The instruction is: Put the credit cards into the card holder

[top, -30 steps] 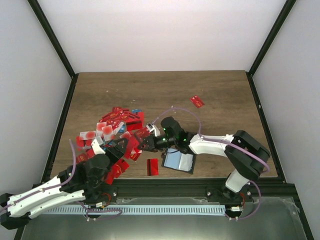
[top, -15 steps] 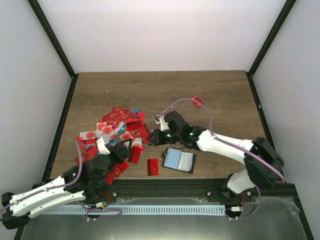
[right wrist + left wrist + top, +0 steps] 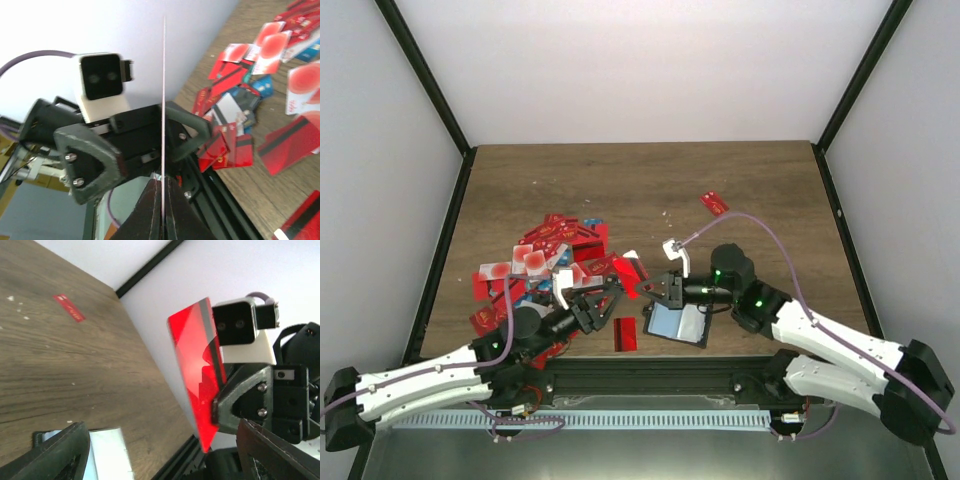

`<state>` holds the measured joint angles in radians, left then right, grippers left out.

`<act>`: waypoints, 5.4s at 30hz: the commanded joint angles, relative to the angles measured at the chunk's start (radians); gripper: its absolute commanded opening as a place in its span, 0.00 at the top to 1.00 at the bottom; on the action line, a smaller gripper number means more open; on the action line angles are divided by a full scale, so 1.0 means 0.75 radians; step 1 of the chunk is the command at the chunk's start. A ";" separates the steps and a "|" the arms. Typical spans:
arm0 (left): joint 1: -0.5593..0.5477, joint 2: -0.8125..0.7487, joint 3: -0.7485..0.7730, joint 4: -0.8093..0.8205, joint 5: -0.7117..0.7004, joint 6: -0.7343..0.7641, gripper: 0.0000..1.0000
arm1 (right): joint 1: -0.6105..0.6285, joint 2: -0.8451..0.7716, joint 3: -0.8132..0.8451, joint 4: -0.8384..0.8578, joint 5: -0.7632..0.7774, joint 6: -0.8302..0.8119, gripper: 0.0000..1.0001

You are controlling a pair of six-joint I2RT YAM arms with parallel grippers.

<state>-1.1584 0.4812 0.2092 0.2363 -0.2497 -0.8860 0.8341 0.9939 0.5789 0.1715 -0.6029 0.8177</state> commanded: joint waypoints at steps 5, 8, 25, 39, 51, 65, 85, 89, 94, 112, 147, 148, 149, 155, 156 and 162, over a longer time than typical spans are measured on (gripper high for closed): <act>0.004 0.147 0.036 0.420 0.193 0.081 0.25 | -0.008 -0.115 -0.059 0.260 -0.223 0.096 0.99; 0.005 0.183 0.044 0.495 0.217 0.096 0.31 | -0.008 -0.129 -0.066 0.269 -0.252 0.095 0.99; 0.018 0.275 0.155 0.391 0.235 0.123 0.96 | -0.009 -0.231 0.133 -0.315 -0.018 -0.278 0.43; 0.027 0.280 0.222 0.278 0.460 0.142 0.96 | -0.008 -0.245 0.254 -0.441 -0.083 -0.413 0.45; 0.027 0.333 0.260 0.276 0.508 0.157 0.96 | -0.008 -0.277 0.258 -0.511 -0.104 -0.426 0.73; 0.027 0.367 0.295 0.230 0.480 0.159 0.96 | -0.008 -0.319 0.226 -0.536 -0.136 -0.382 0.99; 0.015 1.066 0.508 -0.172 0.247 0.205 0.26 | -0.021 -0.507 -0.115 -1.188 0.607 0.195 0.99; 0.007 1.192 0.584 -0.210 0.212 0.212 0.26 | -0.022 -0.525 -0.218 -1.147 0.580 0.272 0.99; 0.006 1.326 0.667 -0.306 0.152 0.205 0.26 | -0.072 -0.512 -0.322 -0.981 0.492 0.248 0.99; 0.006 1.535 0.731 -0.382 0.084 0.194 0.47 | -0.400 -0.394 -0.520 -0.560 0.004 0.091 0.99; 0.006 1.588 0.714 -0.404 0.020 0.171 0.79 | -0.427 -0.332 -0.563 -0.552 0.085 0.104 0.99; 0.005 1.588 0.715 -0.403 0.021 0.171 0.79 | -0.427 -0.324 -0.568 -0.540 0.078 0.104 0.99; 0.005 1.590 0.714 -0.402 0.022 0.171 0.79 | -0.427 -0.318 -0.571 -0.521 0.067 0.105 0.99; 0.006 1.597 0.712 -0.397 0.029 0.173 0.80 | -0.430 -0.303 -0.584 -0.452 0.023 0.105 0.99; 0.006 1.596 0.710 -0.397 0.028 0.172 0.81 | -0.431 -0.305 -0.582 -0.446 0.021 0.105 0.99; 0.005 1.605 0.712 -0.388 0.039 0.173 0.82 | -0.442 -0.283 -0.584 -0.381 -0.012 0.101 0.99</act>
<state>-1.1500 1.6558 0.7410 -0.0380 -0.2348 -0.7551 0.5175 0.7700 0.1478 -0.1703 -0.5793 0.8986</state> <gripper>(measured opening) 0.183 0.021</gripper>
